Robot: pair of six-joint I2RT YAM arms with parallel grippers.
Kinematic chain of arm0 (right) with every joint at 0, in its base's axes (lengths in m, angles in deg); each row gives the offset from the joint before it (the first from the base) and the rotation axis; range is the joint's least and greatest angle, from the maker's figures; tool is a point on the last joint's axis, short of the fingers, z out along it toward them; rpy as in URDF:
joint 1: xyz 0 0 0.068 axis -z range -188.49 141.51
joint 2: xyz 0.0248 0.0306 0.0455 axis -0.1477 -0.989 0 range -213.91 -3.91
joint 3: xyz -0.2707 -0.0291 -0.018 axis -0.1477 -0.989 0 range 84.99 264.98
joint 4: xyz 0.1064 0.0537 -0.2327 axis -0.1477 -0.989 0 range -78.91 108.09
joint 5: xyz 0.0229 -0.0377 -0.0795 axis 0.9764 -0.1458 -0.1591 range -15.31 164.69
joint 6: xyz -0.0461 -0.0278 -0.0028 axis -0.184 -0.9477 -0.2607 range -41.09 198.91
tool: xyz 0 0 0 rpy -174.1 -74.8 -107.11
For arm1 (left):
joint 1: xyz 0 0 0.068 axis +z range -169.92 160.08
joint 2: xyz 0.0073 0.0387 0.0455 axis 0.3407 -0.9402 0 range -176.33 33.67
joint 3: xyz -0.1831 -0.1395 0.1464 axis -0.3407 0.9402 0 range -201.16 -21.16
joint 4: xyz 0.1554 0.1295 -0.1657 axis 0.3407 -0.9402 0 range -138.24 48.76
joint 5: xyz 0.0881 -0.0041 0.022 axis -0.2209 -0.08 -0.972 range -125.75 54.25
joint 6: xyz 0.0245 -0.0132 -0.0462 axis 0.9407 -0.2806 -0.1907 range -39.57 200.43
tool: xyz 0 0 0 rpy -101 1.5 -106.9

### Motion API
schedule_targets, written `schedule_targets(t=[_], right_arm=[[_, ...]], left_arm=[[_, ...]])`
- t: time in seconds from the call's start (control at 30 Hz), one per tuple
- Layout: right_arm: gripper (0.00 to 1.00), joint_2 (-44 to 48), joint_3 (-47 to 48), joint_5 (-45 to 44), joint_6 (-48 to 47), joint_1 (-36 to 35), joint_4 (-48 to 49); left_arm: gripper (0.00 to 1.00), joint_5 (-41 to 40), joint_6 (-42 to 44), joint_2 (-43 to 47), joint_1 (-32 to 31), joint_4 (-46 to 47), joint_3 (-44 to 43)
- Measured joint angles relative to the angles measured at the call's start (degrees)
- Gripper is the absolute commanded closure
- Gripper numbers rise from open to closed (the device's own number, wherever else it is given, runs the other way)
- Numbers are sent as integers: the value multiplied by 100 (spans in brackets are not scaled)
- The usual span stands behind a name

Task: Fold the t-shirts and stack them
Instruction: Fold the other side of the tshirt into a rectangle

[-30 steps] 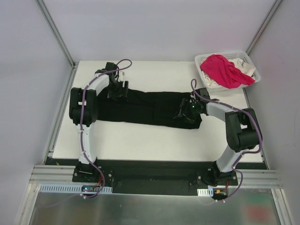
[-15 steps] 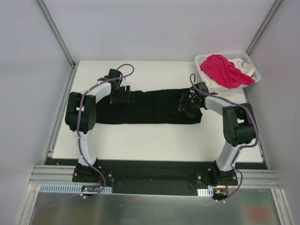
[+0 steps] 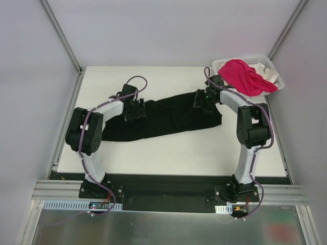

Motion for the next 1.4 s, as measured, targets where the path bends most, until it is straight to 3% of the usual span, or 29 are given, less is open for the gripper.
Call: schedule_targets(t=[0.17, 0.27, 0.53, 1.03, 1.2, 1.4], right_arm=[[34, -363, 782, -20, -33, 9, -210], [34, -361, 793, -72, -70, 9, -256], [34, 122, -199, -308, -140, 33, -407], [34, 1379, -654, -542, -304, 385, -483], [34, 1386, -509, -518, -289, 44, -481], [36, 1300, -181, -446, -210, -811, -313]], left_arm=[[35, -103, -337, 184, -573, 31, 234], [34, -116, -402, 201, -721, -9, 240], [34, -302, -393, 234, -564, -120, 155], [29, -1147, 37, 787, -264, -553, -522], [29, -1021, 251, 767, -269, -734, -935], [29, -160, 898, 142, -284, -804, -2015]])
